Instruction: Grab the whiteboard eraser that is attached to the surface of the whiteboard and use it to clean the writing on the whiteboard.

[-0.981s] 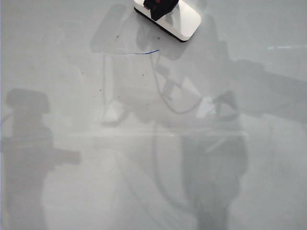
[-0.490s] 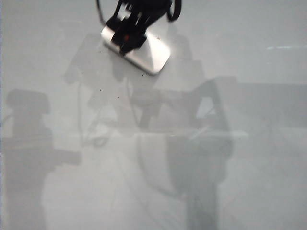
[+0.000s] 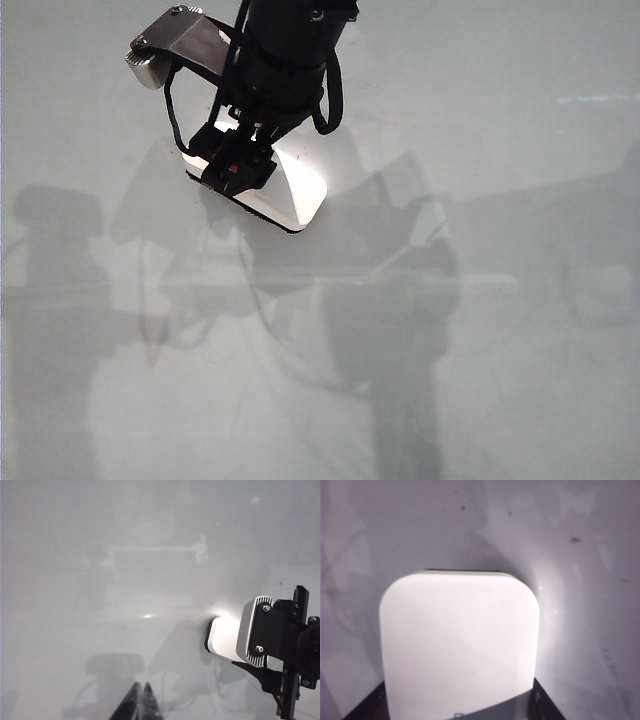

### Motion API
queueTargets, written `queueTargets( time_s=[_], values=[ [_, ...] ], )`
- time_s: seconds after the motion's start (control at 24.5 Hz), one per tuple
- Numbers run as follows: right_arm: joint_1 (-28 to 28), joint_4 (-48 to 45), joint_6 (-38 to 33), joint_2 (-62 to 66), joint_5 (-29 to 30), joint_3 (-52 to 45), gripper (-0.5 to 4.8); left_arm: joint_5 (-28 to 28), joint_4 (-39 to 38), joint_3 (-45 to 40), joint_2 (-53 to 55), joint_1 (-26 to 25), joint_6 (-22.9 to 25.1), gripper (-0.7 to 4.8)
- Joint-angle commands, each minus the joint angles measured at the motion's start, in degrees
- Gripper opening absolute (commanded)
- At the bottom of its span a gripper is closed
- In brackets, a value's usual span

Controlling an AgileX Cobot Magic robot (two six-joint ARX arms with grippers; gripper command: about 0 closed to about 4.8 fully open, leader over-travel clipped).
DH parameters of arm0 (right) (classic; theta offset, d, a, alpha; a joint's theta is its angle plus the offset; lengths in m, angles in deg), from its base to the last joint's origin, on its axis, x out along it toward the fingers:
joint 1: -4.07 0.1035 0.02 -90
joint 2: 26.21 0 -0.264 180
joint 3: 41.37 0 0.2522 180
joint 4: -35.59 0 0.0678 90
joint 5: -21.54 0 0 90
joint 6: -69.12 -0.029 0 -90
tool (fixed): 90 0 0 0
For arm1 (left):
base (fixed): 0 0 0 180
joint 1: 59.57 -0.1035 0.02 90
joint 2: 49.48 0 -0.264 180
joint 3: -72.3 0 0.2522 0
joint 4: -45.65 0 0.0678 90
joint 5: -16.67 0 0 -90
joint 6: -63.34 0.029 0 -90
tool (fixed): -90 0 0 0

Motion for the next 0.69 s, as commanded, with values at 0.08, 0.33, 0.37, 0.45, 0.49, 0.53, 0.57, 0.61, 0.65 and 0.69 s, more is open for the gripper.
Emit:
queueTargets(
  time_s=[0.08, 0.33, 0.37, 0.45, 0.49, 0.53, 0.57, 0.61, 0.65, 0.69],
  values=[
    [0.2, -3.9, 3.9, -2.8, -6.2, 0.4, 1.76, 0.1, 0.7, 0.3, 0.1, 0.0, 0.2, -0.05],
    [0.2, -4.0, 7.1, -8.7, -7.1, 0.4, 1.76, 0.2, 0.7, 0.3, 0.1, -0.1, 0.2, -0.05],
    [0.2, -4.0, 7.3, -10.0, -7.5, 0.4, 1.75, 0.2, 0.7, 0.4, 0.1, -0.1, 0.2, -0.05],
    [0.2, -4.0, 7.3, -11.8, -7.5, 0.4, 1.75, 0.1, 0.7, 0.4, 0.1, -0.1, 0.2, -0.05],
    [0.2, -4.0, 7.3, -13.4, -7.5, 0.4, 1.75, 0.1, 0.7, 0.4, 0.1, -0.1, 0.2, -0.05],
    [0.2, -4.0, 7.3, -13.8, -7.3, 0.4, 1.75, 0.1, 0.7, 0.4, 0.1, -0.1, 0.2, -0.05],
    [0.2, -4.1, 7.3, -13.9, -7.2, 0.5, 1.75, 0.1, 0.7, 0.4, 0.1, -0.1, 0.2, -0.05],
    [0.2, -4.2, 7.3, -13.9, -7.2, 0.5, 1.75, 0.1, 0.7, 0.3, 0.1, -0.1, 0.2, -0.05],
    [0.2, -3.9, 7.3, -13.6, -7.0, 0.5, 1.75, 0.1, 0.7, 0.4, 0.1, -0.1, 0.2, -0.05],
    [0.2, -3.7, 7.2, -13.1, -6.8, 0.5, 1.75, 0.1, 0.7, 0.3, 0.1, -0.1, 0.2, -0.05]
  ],
)
